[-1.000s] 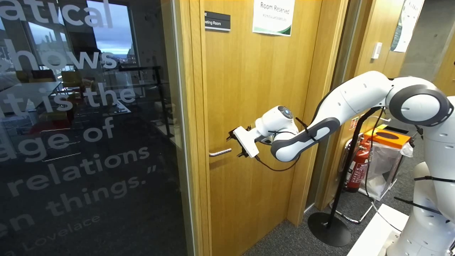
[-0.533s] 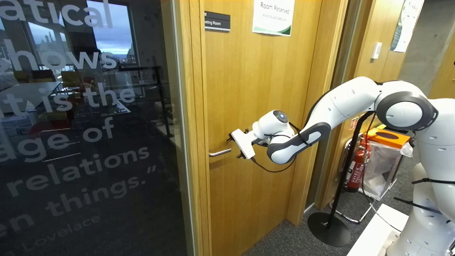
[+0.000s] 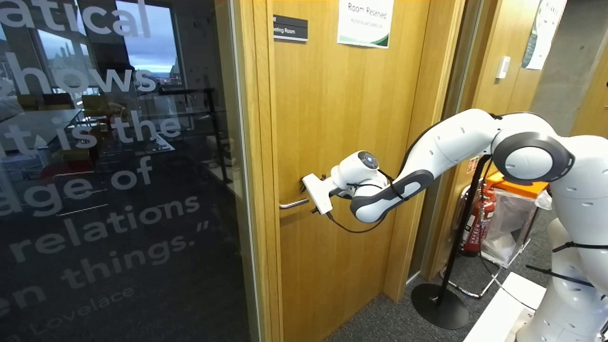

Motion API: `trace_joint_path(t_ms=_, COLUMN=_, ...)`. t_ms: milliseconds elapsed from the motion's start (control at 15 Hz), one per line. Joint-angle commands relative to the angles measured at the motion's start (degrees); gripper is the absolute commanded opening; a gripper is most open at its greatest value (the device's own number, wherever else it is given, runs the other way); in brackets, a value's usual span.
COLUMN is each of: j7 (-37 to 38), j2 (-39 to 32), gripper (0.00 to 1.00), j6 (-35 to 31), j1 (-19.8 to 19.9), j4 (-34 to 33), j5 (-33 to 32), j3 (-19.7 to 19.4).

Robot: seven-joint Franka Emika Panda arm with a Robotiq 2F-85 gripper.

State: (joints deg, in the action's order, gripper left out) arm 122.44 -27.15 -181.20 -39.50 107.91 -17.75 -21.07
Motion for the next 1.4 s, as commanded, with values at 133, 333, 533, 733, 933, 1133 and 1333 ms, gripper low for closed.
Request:
trace_joint_path(t_ms=133, j7=2.14, j2=-0.97, gripper=1.0, j6=-1.01, j1=-1.8, j4=-3.85, j5=1.77, j3=-0.94)
trace_joint_path(t_ms=333, j7=1.81, j2=-1.11, gripper=0.81, j6=-1.09, j1=-1.71, j4=-4.35, j5=2.46, j3=-0.08)
trace_joint_path(t_ms=533, j7=1.26, j2=-1.18, gripper=0.58, j6=-1.07, j1=-1.21, j4=-4.19, j5=2.64, j3=1.22)
trace_joint_path(t_ms=733, j7=1.26, j2=-1.23, gripper=0.35, j6=-0.75, j1=-1.3, j4=-3.43, j5=2.62, j3=1.97)
trace_joint_path(t_ms=933, j7=1.2, j2=-1.47, gripper=0.11, j6=-0.26, j1=-1.33, j4=-2.91, j5=2.62, j3=2.94)
trace_joint_path(t_ms=1133, j7=1.16, j2=-1.82, gripper=0.0, j6=-0.13, j1=-1.26, j4=-2.92, j5=2.65, j3=3.32)
trace_joint_path(t_ms=1333, j7=1.26, j2=-1.9, gripper=0.02, j6=-0.02, j1=-1.43, j4=-2.76, j5=2.88, j3=3.27)
